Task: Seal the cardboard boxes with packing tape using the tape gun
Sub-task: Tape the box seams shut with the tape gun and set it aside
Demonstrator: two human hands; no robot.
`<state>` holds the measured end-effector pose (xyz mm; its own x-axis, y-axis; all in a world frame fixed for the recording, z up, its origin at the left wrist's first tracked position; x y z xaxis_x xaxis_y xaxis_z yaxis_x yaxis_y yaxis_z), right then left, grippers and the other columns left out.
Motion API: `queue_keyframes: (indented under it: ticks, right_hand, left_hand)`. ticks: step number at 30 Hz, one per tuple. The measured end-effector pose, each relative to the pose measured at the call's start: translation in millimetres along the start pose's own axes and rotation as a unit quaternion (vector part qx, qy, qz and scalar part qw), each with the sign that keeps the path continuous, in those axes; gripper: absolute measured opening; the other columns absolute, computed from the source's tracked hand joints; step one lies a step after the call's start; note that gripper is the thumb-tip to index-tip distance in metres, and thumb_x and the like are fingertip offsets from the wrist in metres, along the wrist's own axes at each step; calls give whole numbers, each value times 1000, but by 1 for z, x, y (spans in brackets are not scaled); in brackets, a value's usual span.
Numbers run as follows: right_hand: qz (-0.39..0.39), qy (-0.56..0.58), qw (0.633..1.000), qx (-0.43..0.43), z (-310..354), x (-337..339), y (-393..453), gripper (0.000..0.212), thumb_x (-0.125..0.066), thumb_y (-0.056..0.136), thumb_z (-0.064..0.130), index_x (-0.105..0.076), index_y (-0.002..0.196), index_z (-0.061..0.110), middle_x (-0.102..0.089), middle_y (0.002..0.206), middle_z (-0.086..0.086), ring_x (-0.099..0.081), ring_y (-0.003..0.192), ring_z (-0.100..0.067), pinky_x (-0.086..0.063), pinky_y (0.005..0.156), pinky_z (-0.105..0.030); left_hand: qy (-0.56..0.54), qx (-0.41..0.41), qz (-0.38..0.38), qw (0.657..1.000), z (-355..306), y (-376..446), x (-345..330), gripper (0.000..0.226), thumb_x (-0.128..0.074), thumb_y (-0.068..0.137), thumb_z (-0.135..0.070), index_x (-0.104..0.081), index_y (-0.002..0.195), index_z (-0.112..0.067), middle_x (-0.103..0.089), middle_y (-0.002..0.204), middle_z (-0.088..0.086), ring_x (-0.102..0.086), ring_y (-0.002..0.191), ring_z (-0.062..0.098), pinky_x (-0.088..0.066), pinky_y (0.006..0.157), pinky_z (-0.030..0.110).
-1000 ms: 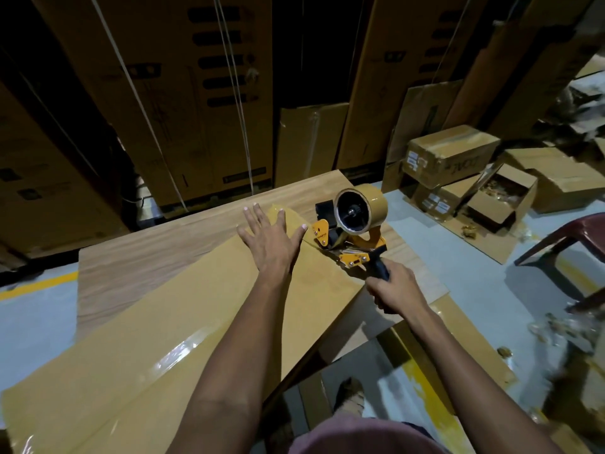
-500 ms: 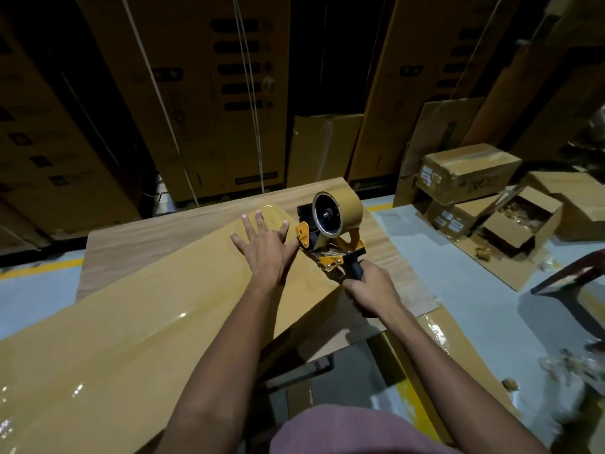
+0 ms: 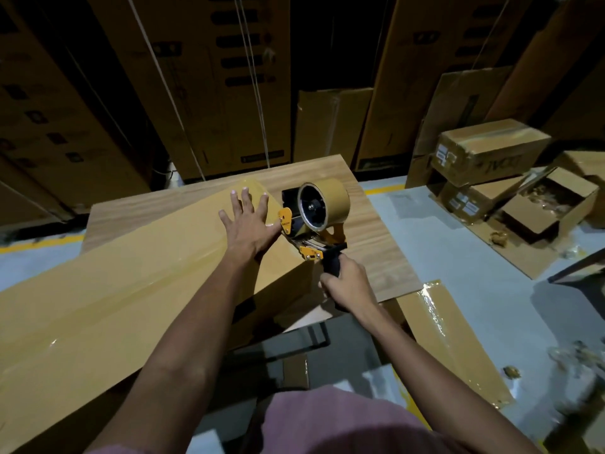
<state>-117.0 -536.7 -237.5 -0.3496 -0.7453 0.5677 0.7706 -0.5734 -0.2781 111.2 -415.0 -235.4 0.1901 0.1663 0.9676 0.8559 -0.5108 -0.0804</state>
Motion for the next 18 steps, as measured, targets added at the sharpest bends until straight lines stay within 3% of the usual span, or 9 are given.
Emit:
queue_keyframes:
  ticks: [4,7,9,13,16,18]
  right_hand:
    - [2,3,1000,13,7,14,5,8,-65,80,22,-64,86,17,-73,80,-8,-71,75,-29,-61,70,-47]
    - [-6,-11,1000,0,-1,20,-3,6,-69,81,16,-63,82,17,-71,80,-8,-68,76,-28,-58,70,-42]
    - [-16,-7,1000,-25,-12,22,-13,13,-70,83,11,-60,77,18,-68,79,-7,-66,74,-24,-53,67,-36]
    - [-29,28,996,-79,-26,18,-17,14,-72,81,4,-63,78,14,-71,85,-10,-70,84,-27,-56,73,-43]
    - [-43,44,992,-109,-26,11,-14,18,-77,72,0,-64,81,10,-72,88,-11,-71,84,-27,-60,72,-48]
    - [-58,56,989,-123,-29,7,-14,20,-76,69,-3,-67,85,7,-72,86,-11,-70,82,-27,-59,65,-44]
  left_hand:
    - [14,19,5,1000,-2,1,4,73,-45,97,-65,-20,160,-37,12,169,14,21,151,42,-4,115,71]
    - [36,-24,-46,998,-16,-3,11,42,-50,101,-49,-52,141,-37,-1,169,14,10,153,43,-16,113,70]
    - [44,-57,-66,995,-26,-7,12,35,-47,103,-46,-62,131,-32,-15,168,9,1,155,38,-20,112,64]
    - [20,-123,-50,991,-39,-12,7,48,-35,106,-43,-53,141,-18,-40,159,4,-20,152,25,-19,114,55]
    - [16,-136,-15,990,-33,-11,3,79,-25,88,-60,-42,150,-15,-32,163,2,-19,153,26,-16,115,61]
    - [8,-139,-3,990,-32,-13,1,95,-18,78,-70,-35,155,-17,-26,166,-1,-14,154,27,-13,116,65]
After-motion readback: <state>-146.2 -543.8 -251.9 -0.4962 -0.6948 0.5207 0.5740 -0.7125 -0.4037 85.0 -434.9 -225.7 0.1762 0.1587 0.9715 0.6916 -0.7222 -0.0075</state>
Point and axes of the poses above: each hand's wrist, its own y-axis towards the middle knuckle, its own x-axis out of the back of the hand, z = x × y, the point moved 8 cm from there along y, towards the middle knuckle
